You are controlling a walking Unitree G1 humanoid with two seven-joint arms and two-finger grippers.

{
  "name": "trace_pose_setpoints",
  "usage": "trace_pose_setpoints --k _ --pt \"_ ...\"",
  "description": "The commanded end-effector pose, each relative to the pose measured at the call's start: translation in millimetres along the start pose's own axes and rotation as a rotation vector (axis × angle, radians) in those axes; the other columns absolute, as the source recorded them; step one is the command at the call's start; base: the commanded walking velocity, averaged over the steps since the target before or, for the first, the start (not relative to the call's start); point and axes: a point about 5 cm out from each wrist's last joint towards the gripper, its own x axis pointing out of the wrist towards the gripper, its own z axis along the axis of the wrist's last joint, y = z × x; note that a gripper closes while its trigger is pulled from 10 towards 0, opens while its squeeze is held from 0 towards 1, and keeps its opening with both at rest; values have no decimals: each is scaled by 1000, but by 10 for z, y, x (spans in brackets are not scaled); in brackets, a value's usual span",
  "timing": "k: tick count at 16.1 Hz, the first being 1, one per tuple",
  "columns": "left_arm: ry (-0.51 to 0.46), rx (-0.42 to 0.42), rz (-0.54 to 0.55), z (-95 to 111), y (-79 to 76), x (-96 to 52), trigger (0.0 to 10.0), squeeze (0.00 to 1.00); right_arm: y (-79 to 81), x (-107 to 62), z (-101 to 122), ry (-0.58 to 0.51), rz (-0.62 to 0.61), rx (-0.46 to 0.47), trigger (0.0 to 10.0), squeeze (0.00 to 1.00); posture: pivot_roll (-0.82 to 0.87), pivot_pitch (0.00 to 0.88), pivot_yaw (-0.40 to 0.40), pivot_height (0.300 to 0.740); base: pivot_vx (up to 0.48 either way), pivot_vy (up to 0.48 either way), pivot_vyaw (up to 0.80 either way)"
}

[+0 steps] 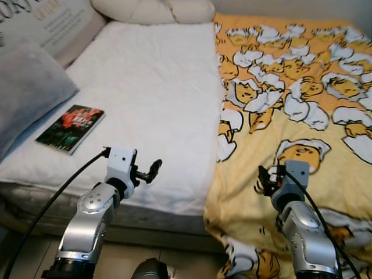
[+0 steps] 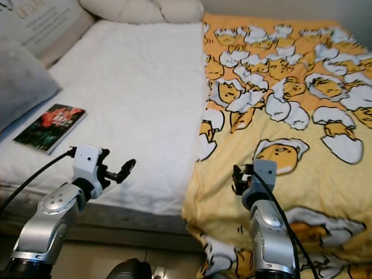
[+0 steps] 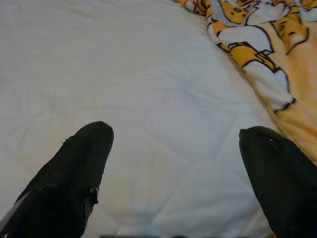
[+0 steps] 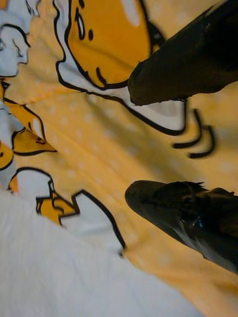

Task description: Clean up the room

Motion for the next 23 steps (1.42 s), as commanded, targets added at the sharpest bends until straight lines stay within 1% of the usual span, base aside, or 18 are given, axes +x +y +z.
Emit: trace_pose_setpoints --k 1,3,5,8,10,11,12,13,15,16,17,18,23 --pt "1 16 10 -11 -27 0 10000 0 -15 12 54 -17 -13 -45 10000 0 56 0 20 740 0 0 0" --pt "-6 21 11 -10 -38 0 10000 0 16 19 60 -15 -9 -57 10000 0 58 0 18 740 0 0 0" --pt "-12 23 14 -7 -34 -6 10000 0 22 13 61 -10 -14 -96 10000 0 58 0 18 740 0 0 0" --pt "-14 34 20 0 -38 8 10000 0 16 16 94 -28 -36 -118 10000 0 54 0 20 740 0 0 0" --pt "-16 35 24 0 -41 14 10000 0 6 22 113 -41 -36 -188 10000 0 52 0 21 740 0 -289 0" --pt "-17 34 27 1 -42 23 10000 0 -3 25 130 -57 -67 -135 10000 0 49 0 21 740 0 -341 0" --pt "-17 33 32 -1 -38 28 10000 0 -1 28 165 -91 -65 -129 10000 0 48 0 21 740 0 -345 0" --pt "-19 33 39 1 -33 35 10000 0 2 28 206 -132 -72 -143 10000 0 46 0 21 740 0 -345 0" --pt "-22 32 46 4 -28 45 10000 0 19 31 256 -164 -62 -75 10000 0 45 0 21 740 0 -345 0" --pt "-24 32 51 6 -25 46 10000 0 18 32 268 -165 -65 -89 10000 0 44 0 21 740 0 -349 0" --pt "-26 32 58 10 -21 53 10000 0 23 38 259 -149 -44 -83 10000 0 44 0 22 740 0 -349 0" --pt "-28 32 63 14 -18 58 10000 0 8 34 261 -153 -58 -108 10000 0 42 0 23 740 0 -345 0" --pt "-45 19 97 44 -3 107 10000 0 13 36 255 -152 -50 -105 10000 0 26 0 31 740 0 -348 0"
